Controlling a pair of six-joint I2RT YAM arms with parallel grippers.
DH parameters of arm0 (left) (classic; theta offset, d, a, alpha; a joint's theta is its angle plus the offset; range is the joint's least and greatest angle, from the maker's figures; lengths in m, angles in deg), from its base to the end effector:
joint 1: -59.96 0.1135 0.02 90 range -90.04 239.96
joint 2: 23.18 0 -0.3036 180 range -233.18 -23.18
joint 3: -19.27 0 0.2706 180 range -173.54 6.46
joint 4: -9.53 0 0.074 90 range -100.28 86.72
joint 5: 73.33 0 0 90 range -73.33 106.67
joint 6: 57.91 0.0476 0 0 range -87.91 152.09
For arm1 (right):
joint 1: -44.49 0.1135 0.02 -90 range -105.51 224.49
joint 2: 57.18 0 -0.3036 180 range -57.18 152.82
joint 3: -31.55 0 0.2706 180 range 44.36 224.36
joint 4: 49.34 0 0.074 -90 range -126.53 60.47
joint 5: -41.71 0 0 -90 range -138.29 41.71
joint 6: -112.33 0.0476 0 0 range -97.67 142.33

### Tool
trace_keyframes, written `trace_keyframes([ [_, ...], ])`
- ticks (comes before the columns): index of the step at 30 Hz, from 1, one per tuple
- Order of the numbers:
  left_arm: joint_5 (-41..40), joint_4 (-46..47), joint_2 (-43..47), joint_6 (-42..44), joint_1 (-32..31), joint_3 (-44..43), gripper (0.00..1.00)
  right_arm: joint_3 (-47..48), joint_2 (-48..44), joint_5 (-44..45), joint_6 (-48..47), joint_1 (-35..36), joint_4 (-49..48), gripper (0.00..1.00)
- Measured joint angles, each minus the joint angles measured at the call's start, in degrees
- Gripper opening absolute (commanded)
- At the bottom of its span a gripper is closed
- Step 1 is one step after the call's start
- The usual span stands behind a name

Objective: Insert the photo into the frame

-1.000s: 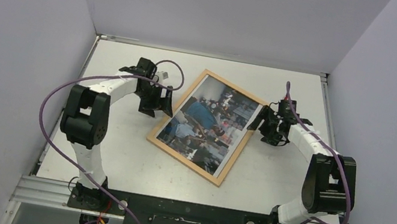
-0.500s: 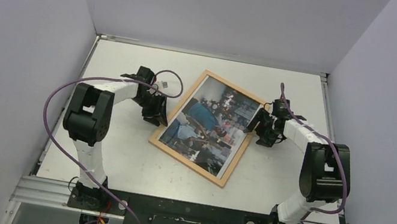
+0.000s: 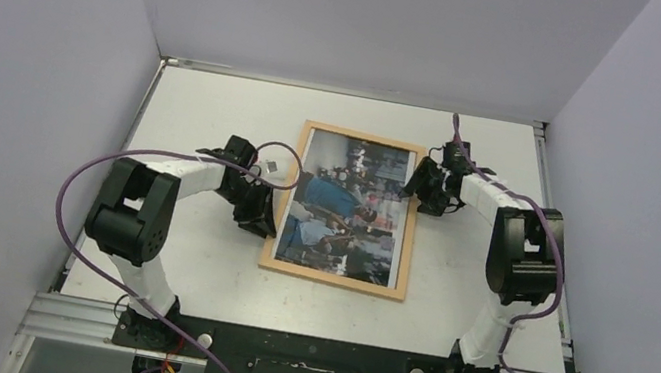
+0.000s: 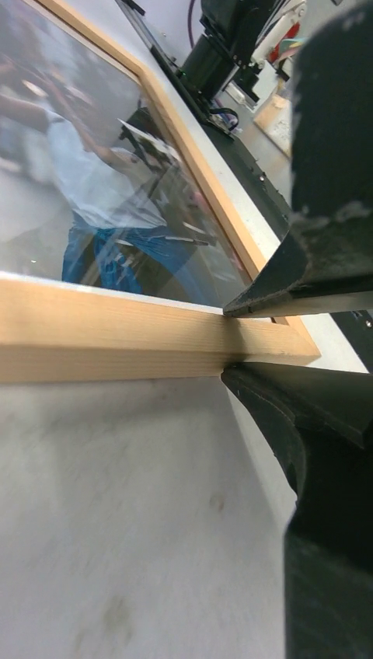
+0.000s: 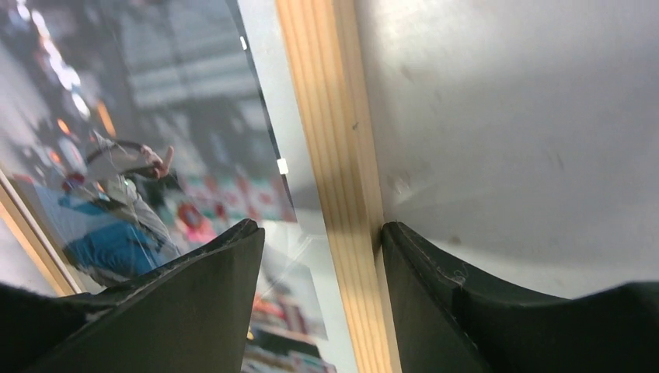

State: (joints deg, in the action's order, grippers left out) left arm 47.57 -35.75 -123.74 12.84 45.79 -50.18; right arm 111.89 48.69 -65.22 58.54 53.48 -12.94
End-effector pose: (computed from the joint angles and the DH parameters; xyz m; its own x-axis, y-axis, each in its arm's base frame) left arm 0.3182 -0.1055 0.1605 -0.9975 -0.0399 -0.0576 -0.0018 0.8360 -0.5488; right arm 0.3963 0.0767 0.1834 -0.8715 0.4343 -0.2279 0.2850 0.8266 0.4853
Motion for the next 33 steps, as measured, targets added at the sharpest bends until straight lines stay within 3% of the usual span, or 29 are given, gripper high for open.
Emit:
trace_keyframes([
  [6, -0.17, 0.55, 2.23, -2.99, -4.48, 3.43, 0.26, 9.35, 8.33, 0.09, -2.43, 2.29, -4.20, 0.57],
  [12, -1.14, 2.75, 3.06, -4.94, -9.60, 4.42, 0.36, 15.85, 14.29, -2.14, -4.13, 4.11, -10.86, 0.62],
  [16, -1.73, 3.69, 3.13, -5.38, -12.44, 4.35, 0.46, 17.11, 15.17, -3.17, -5.05, 4.42, -12.04, 0.69],
  [21, -2.45, 4.52, 3.15, -5.90, -13.62, 2.97, 0.69, 17.66, 14.91, -3.06, -4.98, 3.48, -11.28, 0.74],
  [27, -6.27, 4.87, 4.11, -4.68, -13.33, 0.74, 0.75, 17.68, 9.01, -0.81, -5.57, 0.39, -5.77, 0.76],
  [33, -10.86, 1.75, 6.51, -2.14, -11.02, -1.33, 0.77, 13.75, -8.35, 6.38, -6.91, -2.54, -2.32, 0.76],
])
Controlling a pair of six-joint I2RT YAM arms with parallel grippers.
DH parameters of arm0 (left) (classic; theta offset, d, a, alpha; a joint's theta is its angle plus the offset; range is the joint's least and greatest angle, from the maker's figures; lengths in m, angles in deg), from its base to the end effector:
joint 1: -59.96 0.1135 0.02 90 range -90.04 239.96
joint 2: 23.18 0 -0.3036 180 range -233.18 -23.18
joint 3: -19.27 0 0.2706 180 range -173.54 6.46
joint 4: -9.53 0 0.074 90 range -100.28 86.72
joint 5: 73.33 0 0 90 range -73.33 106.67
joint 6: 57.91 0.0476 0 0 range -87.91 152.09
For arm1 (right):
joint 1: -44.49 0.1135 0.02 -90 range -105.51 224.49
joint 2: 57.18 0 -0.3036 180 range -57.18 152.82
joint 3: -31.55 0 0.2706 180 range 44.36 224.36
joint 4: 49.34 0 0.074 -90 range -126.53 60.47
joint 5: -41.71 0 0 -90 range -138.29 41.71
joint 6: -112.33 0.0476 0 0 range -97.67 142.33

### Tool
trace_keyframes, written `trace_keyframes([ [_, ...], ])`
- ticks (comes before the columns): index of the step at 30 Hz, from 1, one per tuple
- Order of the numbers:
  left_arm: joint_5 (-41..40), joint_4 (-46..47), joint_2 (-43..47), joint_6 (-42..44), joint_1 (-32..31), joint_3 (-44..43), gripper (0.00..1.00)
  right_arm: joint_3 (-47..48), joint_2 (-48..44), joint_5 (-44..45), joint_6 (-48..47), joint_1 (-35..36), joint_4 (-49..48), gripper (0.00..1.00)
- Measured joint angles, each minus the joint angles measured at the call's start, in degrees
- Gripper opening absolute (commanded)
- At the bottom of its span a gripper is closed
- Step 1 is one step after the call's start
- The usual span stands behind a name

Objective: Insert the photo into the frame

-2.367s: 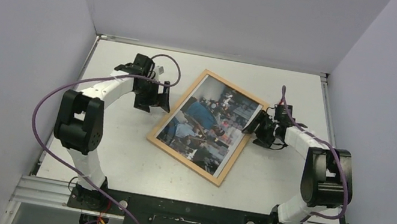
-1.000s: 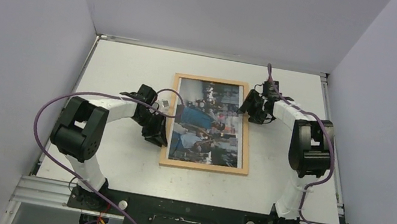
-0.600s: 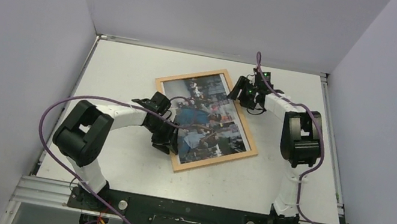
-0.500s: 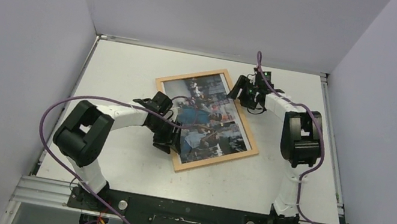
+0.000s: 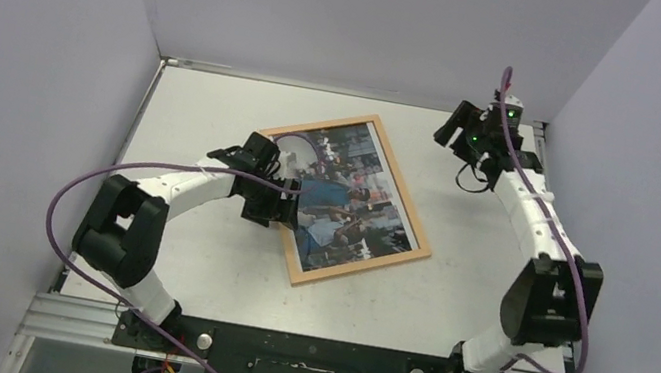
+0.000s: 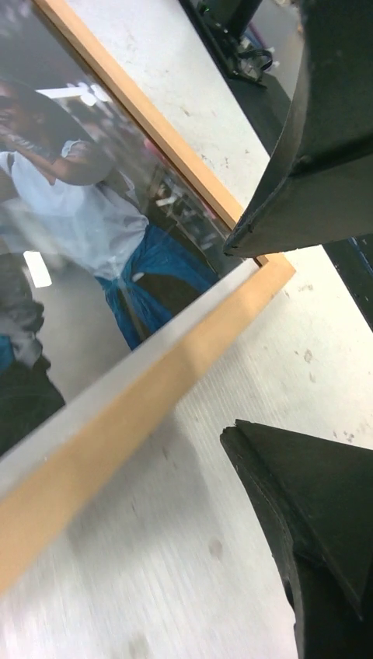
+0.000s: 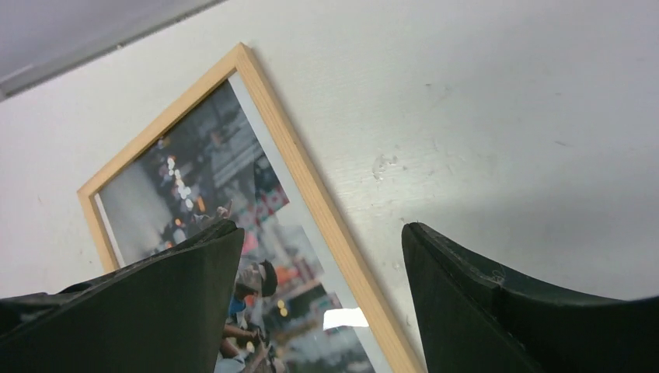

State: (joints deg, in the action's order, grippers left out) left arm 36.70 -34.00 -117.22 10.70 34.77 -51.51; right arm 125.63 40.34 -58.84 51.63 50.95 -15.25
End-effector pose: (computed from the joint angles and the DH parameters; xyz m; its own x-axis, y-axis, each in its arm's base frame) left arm 0.2978 -0.1581 0.2004 -0.9648 0.0751 -0.2521 0.1827 0.8808 -0.4368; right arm 0.4220 0.0565 0.3247 -0.6526 0.4103 -0.6370 0.0740 0.8712 0.4854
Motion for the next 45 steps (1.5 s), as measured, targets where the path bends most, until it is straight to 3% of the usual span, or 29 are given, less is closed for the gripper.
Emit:
trace_keyframes([
  [1, -0.94, -0.63, 1.01, 0.15, 0.57, -0.04, 0.93, -1.60, -3.91, 1.46, -0.20, -0.35, 0.48, 0.76],
  [2, -2.01, -1.29, 2.29, 0.20, 1.05, -0.07, 0.97, -3.23, -7.80, 2.97, -0.33, -0.52, 1.05, 0.76],
  [10, -11.65, -7.63, 11.50, -0.98, 1.97, -5.11, 0.97, -16.33, -31.91, 14.23, -0.04, -0.37, 8.41, 0.77],
  [11, -13.18, -8.13, 12.57, -1.46, 1.88, -5.49, 0.97, -17.81, -34.49, 15.69, 0.31, -0.37, 10.40, 0.79],
  [12, -14.75, -8.66, 13.70, -2.01, 1.73, -5.73, 0.97, -18.67, -36.17, 16.61, 0.61, -0.37, 11.80, 0.89],
  [15, -19.26, -10.25, 17.42, -3.52, 1.38, -5.77, 0.97, -21.09, -41.83, 19.91, 2.14, -0.37, 16.68, 0.92],
  [16, -21.14, -10.99, 19.19, -4.15, 1.25, -5.77, 0.97, -21.57, -43.71, 21.29, 2.64, -0.20, 18.36, 0.99],
  [20, -25.70, -12.44, 25.64, -5.51, 1.11, -5.77, 0.97, -21.73, -49.79, 27.21, 3.04, 1.92, 23.50, 1.00],
  [27, -32.15, -16.55, 35.89, -5.84, 0.87, -8.63, 0.97, -17.97, -55.49, 33.59, 2.78, 2.64, 28.41, 1.00],
  [37, -48.70, -24.22, 48.74, -7.48, 0.79, -23.10, 0.97, -5.11, -59.01, 40.22, -2.14, 2.64, 32.48, 1.00],
  [45, -51.17, -27.98, 50.97, -6.08, 0.79, -25.42, 0.97, -0.90, -60.41, 41.79, -4.66, 2.64, 34.51, 1.00],
])
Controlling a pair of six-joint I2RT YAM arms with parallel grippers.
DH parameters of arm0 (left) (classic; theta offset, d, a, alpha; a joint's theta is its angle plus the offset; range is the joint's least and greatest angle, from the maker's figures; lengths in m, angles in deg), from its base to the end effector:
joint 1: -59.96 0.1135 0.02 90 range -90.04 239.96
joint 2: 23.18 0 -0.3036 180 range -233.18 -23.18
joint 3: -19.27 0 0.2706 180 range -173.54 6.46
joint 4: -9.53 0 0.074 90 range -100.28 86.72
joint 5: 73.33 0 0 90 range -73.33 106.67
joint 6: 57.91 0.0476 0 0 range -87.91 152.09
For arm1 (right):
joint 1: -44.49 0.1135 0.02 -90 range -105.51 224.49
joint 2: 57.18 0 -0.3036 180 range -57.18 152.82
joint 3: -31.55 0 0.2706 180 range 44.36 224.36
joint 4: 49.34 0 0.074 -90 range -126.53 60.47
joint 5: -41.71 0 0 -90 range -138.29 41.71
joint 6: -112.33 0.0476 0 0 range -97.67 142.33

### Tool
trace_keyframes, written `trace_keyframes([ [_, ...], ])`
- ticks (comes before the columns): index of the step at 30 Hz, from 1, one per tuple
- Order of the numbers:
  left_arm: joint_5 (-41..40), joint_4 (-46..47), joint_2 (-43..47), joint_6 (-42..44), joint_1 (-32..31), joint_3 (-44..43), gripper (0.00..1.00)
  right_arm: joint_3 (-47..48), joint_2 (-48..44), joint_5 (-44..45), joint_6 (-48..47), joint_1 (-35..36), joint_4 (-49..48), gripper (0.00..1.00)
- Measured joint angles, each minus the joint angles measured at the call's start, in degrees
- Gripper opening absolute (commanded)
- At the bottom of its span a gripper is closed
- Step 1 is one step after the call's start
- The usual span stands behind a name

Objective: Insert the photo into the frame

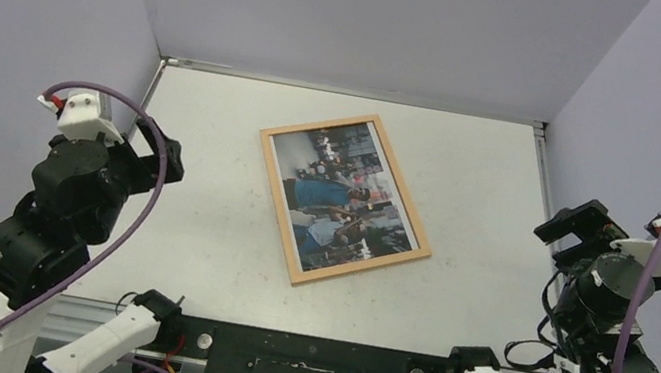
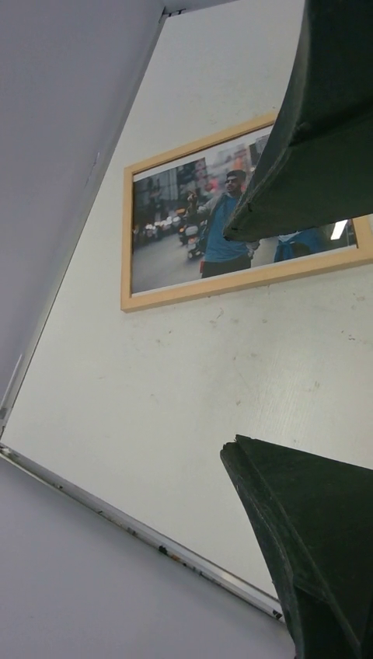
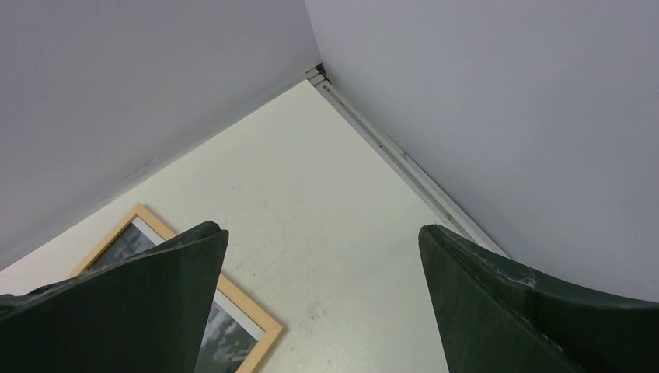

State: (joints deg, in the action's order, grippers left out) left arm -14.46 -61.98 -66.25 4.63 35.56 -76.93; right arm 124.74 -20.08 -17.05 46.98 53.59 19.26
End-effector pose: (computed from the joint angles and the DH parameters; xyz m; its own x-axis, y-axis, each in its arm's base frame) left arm 0.0734 -0.0063 0.5011 -0.2118 -0.3373 -0.9172 -0.2151 0.9316 -0.2930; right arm 0.0442 -0.0179 0.4964 -0.0423 0.3544 -0.9341 0.4207 0.8544 0.3051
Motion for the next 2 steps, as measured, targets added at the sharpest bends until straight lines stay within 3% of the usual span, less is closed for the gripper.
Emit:
trace_keyframes([
  [2, -0.11, -0.48, 0.11, 0.59, 0.00, -0.52, 0.97, 0.59, -0.44, 0.09, -0.24, 0.00, 0.76, 1.00],
])
